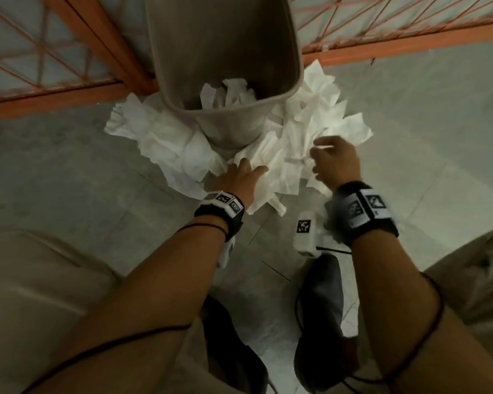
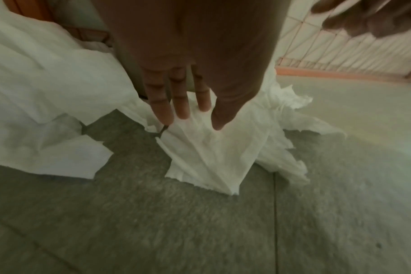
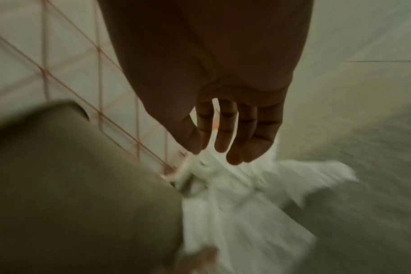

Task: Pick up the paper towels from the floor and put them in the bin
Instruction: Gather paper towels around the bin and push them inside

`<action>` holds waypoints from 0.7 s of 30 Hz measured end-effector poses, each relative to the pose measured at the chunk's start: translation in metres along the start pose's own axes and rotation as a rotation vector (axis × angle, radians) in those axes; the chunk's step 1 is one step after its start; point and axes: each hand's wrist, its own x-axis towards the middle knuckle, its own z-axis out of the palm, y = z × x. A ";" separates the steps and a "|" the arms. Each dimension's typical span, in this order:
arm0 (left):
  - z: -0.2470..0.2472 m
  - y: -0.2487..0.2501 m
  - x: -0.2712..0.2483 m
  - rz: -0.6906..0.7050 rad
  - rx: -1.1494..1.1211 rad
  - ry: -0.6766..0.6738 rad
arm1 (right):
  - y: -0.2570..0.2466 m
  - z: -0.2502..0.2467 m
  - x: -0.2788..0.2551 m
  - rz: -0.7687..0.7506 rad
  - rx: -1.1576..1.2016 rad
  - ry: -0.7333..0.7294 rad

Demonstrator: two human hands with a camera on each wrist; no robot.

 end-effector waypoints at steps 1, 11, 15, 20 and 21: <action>0.002 -0.001 0.002 0.025 0.026 0.011 | 0.016 0.010 -0.002 0.060 -0.071 -0.072; -0.007 -0.018 -0.020 -0.074 -0.304 0.370 | 0.086 0.073 -0.032 0.094 -0.501 -0.315; -0.024 -0.014 -0.048 -0.189 -0.623 0.494 | 0.082 0.078 -0.039 0.045 -0.563 -0.295; -0.048 -0.001 -0.084 -0.247 -0.834 0.685 | 0.064 0.084 -0.042 0.114 -0.404 -0.256; -0.054 0.001 -0.090 -0.269 -0.880 0.705 | 0.058 0.084 -0.043 0.130 -0.347 -0.235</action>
